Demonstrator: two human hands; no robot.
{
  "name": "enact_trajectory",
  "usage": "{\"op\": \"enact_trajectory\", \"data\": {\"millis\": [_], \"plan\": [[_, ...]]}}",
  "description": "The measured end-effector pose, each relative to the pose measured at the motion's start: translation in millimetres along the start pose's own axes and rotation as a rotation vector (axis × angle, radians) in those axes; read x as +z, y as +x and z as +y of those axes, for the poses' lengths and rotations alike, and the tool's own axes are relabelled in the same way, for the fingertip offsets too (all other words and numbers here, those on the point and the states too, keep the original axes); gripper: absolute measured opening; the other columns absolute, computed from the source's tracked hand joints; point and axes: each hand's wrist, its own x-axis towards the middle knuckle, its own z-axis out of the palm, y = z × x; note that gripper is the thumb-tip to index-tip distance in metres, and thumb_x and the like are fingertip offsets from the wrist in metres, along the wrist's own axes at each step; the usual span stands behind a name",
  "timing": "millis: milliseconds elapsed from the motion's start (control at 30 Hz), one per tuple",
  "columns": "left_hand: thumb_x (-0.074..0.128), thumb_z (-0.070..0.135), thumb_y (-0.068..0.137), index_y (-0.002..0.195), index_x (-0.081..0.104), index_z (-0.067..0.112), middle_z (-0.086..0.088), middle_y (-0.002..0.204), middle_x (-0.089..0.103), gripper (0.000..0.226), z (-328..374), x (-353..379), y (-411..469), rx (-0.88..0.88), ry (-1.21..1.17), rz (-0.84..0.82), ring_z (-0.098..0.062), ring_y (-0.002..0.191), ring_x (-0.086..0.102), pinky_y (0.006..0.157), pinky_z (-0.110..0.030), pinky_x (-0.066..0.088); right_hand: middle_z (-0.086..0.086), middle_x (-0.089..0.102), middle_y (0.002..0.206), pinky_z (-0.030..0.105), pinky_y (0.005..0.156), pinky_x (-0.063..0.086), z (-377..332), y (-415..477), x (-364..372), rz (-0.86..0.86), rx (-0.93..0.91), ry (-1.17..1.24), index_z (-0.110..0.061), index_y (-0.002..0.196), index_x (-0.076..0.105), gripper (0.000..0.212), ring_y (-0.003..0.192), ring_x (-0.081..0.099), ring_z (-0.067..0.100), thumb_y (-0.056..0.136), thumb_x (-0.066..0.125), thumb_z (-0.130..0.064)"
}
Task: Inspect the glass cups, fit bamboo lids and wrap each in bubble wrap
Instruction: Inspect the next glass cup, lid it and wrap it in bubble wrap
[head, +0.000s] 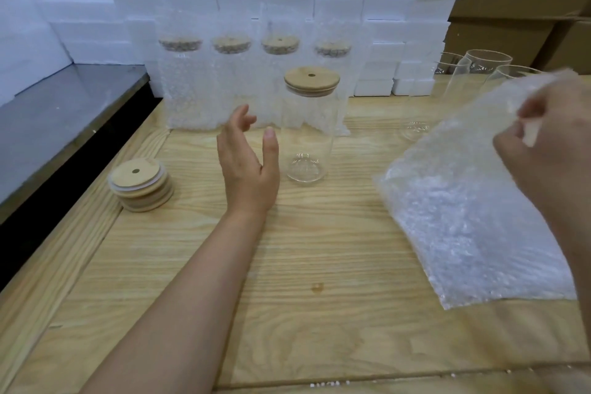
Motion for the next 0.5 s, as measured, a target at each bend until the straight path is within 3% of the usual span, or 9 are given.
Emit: {"op": "enact_trajectory", "data": {"millis": [67,167,300,400,500], "plan": [[0.044,0.029,0.093,0.129,0.046,0.001,0.002,0.107,0.048,0.045,1.7,0.1,1.2,0.107,0.043,0.057,-0.011,0.098,0.044,0.095,-0.043,0.041,0.016,0.058,0.088,0.051,0.087,0.036,-26.4,-2.6,4.1,0.04,-0.081,0.212,-0.01,0.09,0.056,0.011,0.092,0.052,0.041,0.081,0.053,-0.016],[0.043,0.021,0.093,0.123,0.049,-0.003,-0.003,0.096,0.05,0.039,4.2,1.5,0.0,0.22,0.074,0.061,-0.008,0.089,0.041,0.085,-0.051,0.044,0.016,0.064,0.09,0.04,0.087,0.029,-63.2,-4.7,13.9,0.009,-0.322,0.414,-0.002,0.093,0.063,0.016,0.091,0.059,0.04,0.078,0.059,0.0],[0.042,0.017,0.092,0.123,0.043,0.009,-0.012,0.093,0.055,0.032,8.1,1.8,-3.4,0.367,0.113,0.005,-0.019,0.086,0.046,0.082,-0.042,0.04,0.019,0.063,0.085,0.043,0.087,0.038,-90.3,-17.3,46.9,-0.063,-0.559,0.508,0.005,0.101,0.065,0.029,0.085,0.062,0.039,0.074,0.063,0.016],[0.042,0.02,0.091,0.122,0.042,0.013,-0.014,0.097,0.06,0.032,11.9,1.8,-5.6,0.517,0.174,-0.081,-0.022,0.089,0.05,0.082,-0.039,0.036,0.019,0.061,0.081,0.043,0.085,0.043,-101.2,-32.9,68.0,0.026,-0.657,0.487,0.005,0.096,0.067,0.029,0.079,0.062,0.039,0.072,0.061,0.021],[0.046,0.024,0.089,0.122,0.055,0.011,-0.012,0.109,0.065,0.036,15.5,3.6,-9.3,0.672,0.271,-0.192,-0.025,0.098,0.054,0.085,-0.036,0.034,0.015,0.06,0.077,0.044,0.086,0.048,-104.4,-41.7,75.1,0.14,-0.712,0.444,-0.001,0.096,0.06,0.024,0.071,0.061,0.033,0.079,0.054,0.014]]}}
